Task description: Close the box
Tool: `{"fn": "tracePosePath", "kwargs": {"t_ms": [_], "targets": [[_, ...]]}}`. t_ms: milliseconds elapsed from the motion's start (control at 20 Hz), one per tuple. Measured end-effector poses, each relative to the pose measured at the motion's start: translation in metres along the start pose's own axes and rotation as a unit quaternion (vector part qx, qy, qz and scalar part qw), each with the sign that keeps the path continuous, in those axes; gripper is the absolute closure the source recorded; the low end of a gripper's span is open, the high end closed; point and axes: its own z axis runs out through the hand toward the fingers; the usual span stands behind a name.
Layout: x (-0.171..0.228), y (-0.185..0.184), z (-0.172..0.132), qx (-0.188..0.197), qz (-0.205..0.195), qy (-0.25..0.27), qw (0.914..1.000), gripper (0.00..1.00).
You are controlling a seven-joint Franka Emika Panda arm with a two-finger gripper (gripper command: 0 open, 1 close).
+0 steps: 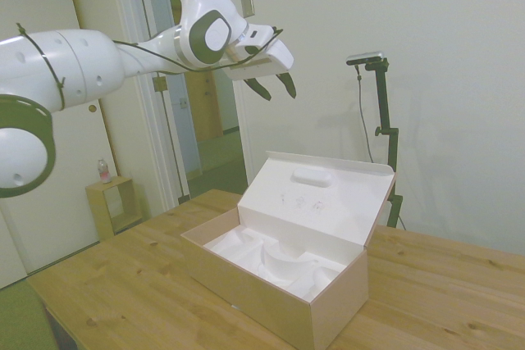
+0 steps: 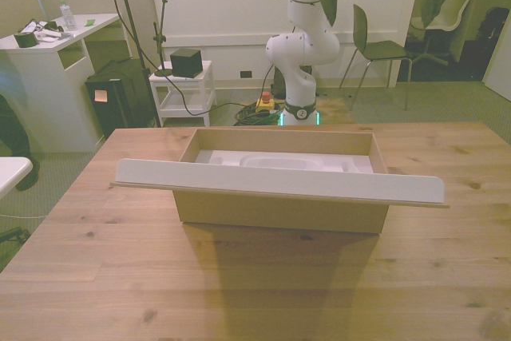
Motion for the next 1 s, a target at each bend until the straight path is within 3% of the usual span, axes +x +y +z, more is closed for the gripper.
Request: {"fn": "tracePosePath", "kwargs": {"t_ms": [550, 1000], "targets": [[0.01, 0.018, 0.111, -0.058, 0.017, -0.046, 0.9971, 0.0], [0.004, 0.053, 0.158, -0.104, 0.036, -0.108, 0.988, 0.0]]}}
